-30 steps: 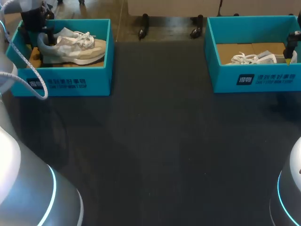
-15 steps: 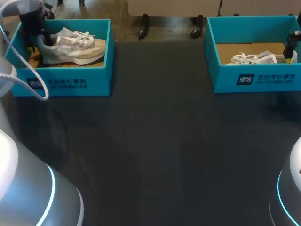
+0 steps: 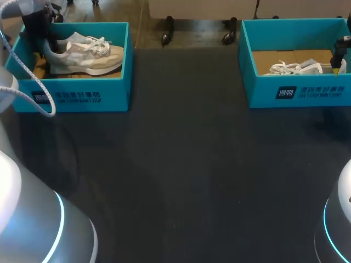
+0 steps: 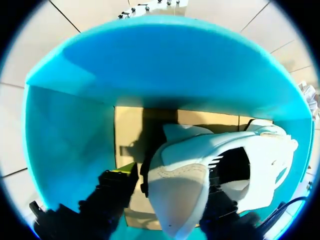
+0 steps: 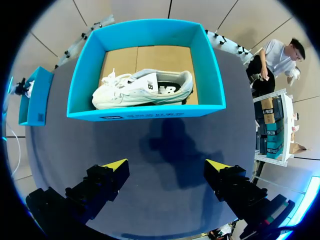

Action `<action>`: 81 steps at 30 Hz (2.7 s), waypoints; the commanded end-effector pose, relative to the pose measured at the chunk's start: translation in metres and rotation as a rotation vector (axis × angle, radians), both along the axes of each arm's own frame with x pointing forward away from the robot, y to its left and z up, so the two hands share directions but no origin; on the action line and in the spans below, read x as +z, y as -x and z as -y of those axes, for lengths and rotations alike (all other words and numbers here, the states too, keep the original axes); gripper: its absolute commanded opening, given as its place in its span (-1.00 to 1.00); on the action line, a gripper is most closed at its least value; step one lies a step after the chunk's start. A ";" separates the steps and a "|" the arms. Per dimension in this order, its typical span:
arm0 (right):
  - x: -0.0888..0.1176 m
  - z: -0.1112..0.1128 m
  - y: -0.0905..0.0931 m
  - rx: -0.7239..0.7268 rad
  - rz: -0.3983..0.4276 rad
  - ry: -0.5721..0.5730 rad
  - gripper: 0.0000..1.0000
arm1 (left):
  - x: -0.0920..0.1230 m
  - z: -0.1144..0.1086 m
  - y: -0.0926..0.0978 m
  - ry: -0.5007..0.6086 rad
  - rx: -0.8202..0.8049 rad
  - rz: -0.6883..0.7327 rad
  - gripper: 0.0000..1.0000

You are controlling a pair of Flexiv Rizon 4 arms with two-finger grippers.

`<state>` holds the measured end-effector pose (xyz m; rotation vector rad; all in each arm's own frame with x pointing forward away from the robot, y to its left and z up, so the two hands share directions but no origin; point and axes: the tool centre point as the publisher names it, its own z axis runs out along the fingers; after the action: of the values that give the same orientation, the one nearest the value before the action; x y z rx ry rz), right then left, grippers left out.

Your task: Take the shoe out of the shoebox, open the shoe tongue, remove and reinsert the insole, then place the shoe into the shoebox

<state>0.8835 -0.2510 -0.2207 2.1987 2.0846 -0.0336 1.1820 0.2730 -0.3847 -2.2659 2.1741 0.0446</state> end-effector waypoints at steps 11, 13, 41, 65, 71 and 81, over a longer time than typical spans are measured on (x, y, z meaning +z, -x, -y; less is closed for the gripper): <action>0.000 0.000 0.000 0.001 0.000 0.001 1.00 | -0.002 -0.008 -0.004 0.010 -0.002 -0.066 -1.00; 0.000 0.000 0.000 0.001 0.000 0.001 1.00 | 0.002 -0.011 -0.002 0.008 -0.003 -0.062 -1.00; 0.000 0.000 0.000 0.001 0.000 0.001 1.00 | 0.118 -0.028 0.006 -0.024 0.001 -0.009 -1.00; 0.000 0.000 0.000 0.001 0.000 0.001 1.00 | 0.211 -0.030 0.066 0.052 -0.110 0.091 -1.00; 0.000 0.000 0.000 0.001 0.000 0.001 1.00 | 0.211 -0.030 0.066 0.052 -0.110 0.091 -1.00; 0.000 0.000 0.000 0.001 0.000 0.001 1.00 | 0.237 -0.017 0.099 -0.012 -0.028 0.126 -1.00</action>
<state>0.8835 -0.2509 -0.2207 2.1984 2.0849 -0.0335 1.1100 0.3011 -0.1652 -2.2250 2.2178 -0.0206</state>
